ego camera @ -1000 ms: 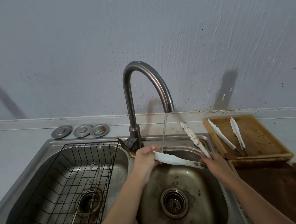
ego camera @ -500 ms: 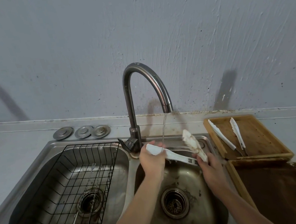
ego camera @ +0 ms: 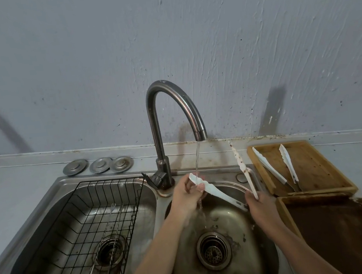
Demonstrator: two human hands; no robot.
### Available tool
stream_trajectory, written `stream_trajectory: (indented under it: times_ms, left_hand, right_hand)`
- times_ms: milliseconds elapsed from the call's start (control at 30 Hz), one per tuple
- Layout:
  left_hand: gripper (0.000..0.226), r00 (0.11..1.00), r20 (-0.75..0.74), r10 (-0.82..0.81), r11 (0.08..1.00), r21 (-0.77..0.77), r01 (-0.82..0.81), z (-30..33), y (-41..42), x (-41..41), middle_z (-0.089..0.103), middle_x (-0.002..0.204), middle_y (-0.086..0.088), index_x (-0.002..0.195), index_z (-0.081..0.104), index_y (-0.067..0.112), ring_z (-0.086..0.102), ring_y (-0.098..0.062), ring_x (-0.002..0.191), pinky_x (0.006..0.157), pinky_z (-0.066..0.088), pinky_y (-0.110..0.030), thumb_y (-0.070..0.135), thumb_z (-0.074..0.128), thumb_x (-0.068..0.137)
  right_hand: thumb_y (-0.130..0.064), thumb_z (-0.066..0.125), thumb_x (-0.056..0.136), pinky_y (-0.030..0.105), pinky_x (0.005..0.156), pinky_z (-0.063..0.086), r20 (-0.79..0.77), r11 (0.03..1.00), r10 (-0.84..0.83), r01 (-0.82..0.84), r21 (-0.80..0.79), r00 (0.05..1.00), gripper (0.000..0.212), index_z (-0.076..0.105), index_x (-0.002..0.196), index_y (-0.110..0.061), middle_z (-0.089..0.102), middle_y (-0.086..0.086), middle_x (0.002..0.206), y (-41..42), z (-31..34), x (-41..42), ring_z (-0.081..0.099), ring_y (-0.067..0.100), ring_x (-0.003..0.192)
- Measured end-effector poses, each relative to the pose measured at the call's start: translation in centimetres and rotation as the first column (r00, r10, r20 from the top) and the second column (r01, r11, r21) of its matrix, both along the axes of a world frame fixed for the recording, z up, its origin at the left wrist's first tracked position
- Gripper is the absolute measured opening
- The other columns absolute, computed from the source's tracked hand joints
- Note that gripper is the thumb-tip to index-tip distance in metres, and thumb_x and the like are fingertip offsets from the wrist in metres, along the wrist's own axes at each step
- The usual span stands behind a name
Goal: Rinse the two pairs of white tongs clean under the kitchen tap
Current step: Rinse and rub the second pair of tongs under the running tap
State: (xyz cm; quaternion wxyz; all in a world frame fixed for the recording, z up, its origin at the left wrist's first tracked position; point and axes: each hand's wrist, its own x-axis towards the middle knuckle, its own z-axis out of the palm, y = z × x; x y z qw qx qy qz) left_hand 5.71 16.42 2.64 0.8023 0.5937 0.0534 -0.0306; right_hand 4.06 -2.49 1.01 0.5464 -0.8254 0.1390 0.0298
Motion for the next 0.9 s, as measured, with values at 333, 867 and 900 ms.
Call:
stream_trajectory:
  times_ms: [333, 867, 900]
  left_hand:
    - [0.012, 0.992, -0.116, -0.054, 0.997, -0.065, 0.047, -1.6, -0.2, -0.4, 0.067, 0.079, -0.007, 0.089, 0.062, 0.007, 0.058, -0.026, 0.076, 0.077, 0.05, -0.039, -0.004, 0.061, 0.084]
    - [0.012, 0.99, -0.127, 0.062, 0.998, -0.021, -0.066, -0.2, 0.1, -1.8, 0.073, 0.076, -0.009, 0.091, 0.068, 0.005, 0.06, -0.023, 0.073, 0.064, 0.053, -0.028, -0.001, 0.058, 0.087]
    - [0.015, 0.989, -0.138, 0.05, 0.998, 0.03, -0.046, 0.0, 0.1, -1.8, 0.071, 0.078, -0.012, 0.086, 0.069, 0.007, 0.059, -0.022, 0.074, 0.065, 0.055, -0.028, 0.0, 0.055, 0.089]
  right_hand:
    - [-0.021, 0.068, 0.083, 0.025, 0.052, 0.038, -0.11, 0.998, 0.048, -0.052, -0.036, 0.993, 0.031, 0.044, 0.065, -0.013, 0.049, 0.0, 0.063, 0.8, 0.5, -0.2, 0.048, 0.01, 0.057]
    - [-0.025, 0.075, 0.077, 0.032, 0.063, 0.041, -0.245, 0.999, -0.015, 0.027, 0.046, 0.969, 0.043, 0.055, 0.102, 0.004, 0.055, 0.016, 0.082, -1.2, -0.7, -0.2, 0.053, 0.024, 0.072]
    - [-0.021, 0.074, 0.078, 0.033, 0.065, 0.041, -0.231, 0.998, -0.024, 0.036, 0.046, 0.973, 0.042, 0.055, 0.104, 0.006, 0.059, 0.019, 0.086, -1.4, -0.6, -0.3, 0.057, 0.027, 0.078]
